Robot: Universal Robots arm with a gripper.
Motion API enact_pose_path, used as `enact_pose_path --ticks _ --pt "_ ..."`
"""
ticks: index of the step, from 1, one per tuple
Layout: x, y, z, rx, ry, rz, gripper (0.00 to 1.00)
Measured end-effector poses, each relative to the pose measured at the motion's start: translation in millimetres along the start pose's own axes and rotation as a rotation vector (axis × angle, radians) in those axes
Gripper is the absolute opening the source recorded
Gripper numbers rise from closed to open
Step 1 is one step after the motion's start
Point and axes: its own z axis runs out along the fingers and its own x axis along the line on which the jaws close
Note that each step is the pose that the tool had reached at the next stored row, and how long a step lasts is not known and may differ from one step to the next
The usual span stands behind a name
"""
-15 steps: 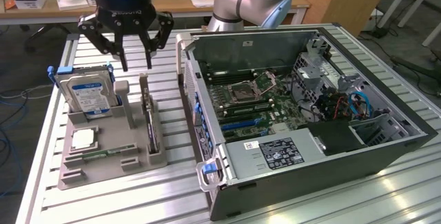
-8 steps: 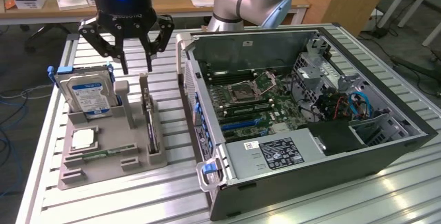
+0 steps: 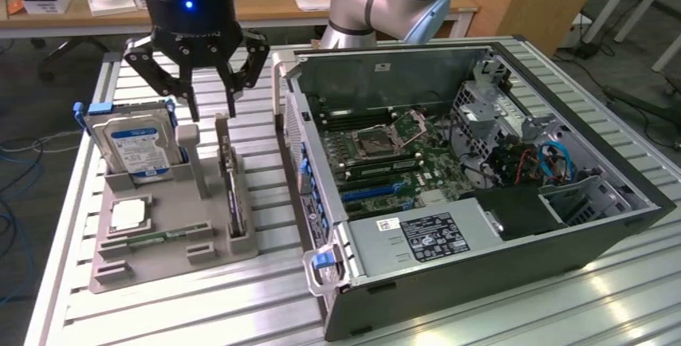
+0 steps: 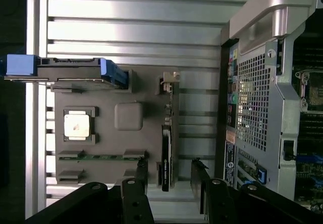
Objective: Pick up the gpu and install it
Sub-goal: 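Pick up the gpu and move the gpu toward the slot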
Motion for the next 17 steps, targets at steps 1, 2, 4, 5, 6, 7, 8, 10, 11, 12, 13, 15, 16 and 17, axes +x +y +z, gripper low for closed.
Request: enact_pose_path --ticks 1,2,4,5,6,7,8,10,11,12,13,15,16,17 --pt "0.0 -0.4 1.1 -0.0001 -0.0001 0.000 0.47" --pt "-0.1 -0.7 2.1 0.0000 -0.0001 0.000 0.47" --pt "0.0 -1.4 3.9 0.0000 0.0000 0.000 0.47" --pt "0.0 -1.6 4.8 0.0000 0.0000 0.000 0.47" --pt "0.0 -1.9 5.6 -0.0001 -0.0001 0.000 0.47" --pt "0.0 -2.2 6.5 0.0000 -0.0001 0.000 0.47" --pt "0.0 -2.6 7.4 0.0000 -0.0001 0.000 0.47" --pt "0.0 -3.2 9.0 0.0000 0.0000 0.000 0.47" --pt "0.0 -3.6 9.7 0.0000 0.0000 0.000 0.47" --pt "0.0 -3.9 10.5 0.0000 -0.0001 0.000 0.47" --pt "0.0 -4.2 11.3 -0.0001 -0.0001 0.000 0.47" --pt "0.0 -5.1 12.6 0.0000 0.0000 0.000 0.47" --pt "0.0 -5.5 13.4 0.0000 -0.0001 0.000 0.47" --pt "0.0 -5.9 14.3 -0.0001 -0.0001 0.000 0.47"
